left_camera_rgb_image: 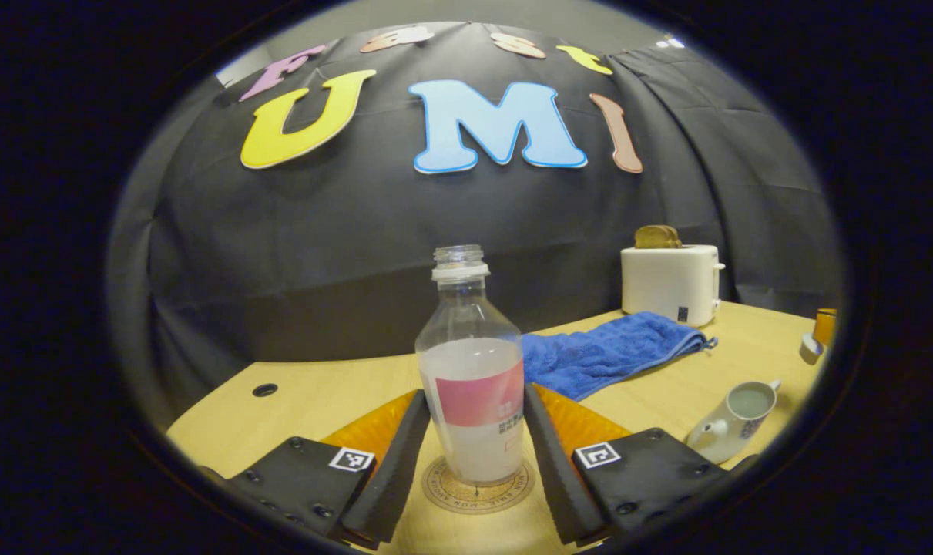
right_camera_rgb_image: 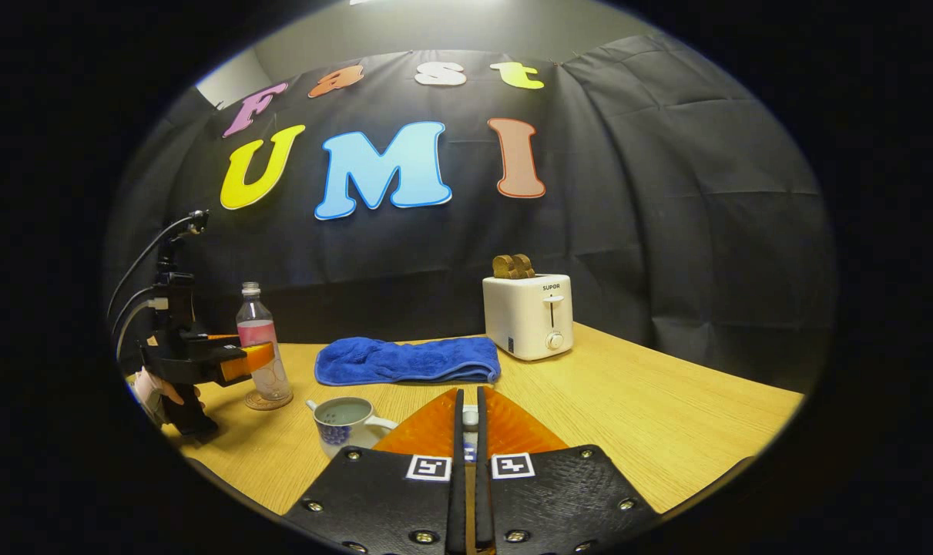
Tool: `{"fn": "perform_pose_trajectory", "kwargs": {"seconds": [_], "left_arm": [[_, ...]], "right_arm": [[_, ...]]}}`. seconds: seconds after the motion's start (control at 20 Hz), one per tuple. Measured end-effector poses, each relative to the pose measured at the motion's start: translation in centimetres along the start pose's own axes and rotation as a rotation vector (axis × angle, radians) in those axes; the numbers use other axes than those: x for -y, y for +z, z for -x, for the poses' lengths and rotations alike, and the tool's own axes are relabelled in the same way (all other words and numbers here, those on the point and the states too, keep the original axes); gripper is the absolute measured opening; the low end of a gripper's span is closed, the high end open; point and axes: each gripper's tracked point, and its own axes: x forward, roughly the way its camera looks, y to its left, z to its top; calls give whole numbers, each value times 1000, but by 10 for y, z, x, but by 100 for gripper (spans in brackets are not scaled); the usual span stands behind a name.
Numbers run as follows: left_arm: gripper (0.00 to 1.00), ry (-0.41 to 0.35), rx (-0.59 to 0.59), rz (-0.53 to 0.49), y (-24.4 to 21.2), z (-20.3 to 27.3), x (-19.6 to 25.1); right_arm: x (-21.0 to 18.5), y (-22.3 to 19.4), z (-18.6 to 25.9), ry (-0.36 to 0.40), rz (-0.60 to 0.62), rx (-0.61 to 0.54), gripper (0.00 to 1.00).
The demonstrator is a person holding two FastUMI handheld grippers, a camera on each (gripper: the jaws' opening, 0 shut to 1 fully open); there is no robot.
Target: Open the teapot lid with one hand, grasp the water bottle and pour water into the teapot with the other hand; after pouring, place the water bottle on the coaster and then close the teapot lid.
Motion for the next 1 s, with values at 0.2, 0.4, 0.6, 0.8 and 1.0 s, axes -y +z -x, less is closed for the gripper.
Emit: {"fn": "perform_pose_trajectory", "kwargs": {"seconds": [0.2,0.4,0.6,0.8,1.0], "left_arm": [[87,6,-13,2,-5,2,-2],[96,4,-2,25,2,10,-1],[100,-7,-1,37,9,31,0],[100,-2,12,47,12,72,-9],[100,15,44,107,17,118,-23]], "right_arm": [[-2,1,0,6,4,-1,5],[-6,-1,0,19,5,-4,5],[-15,5,0,46,2,16,5],[-39,12,-5,109,11,5,5],[-73,29,-17,168,80,21,5]]}}
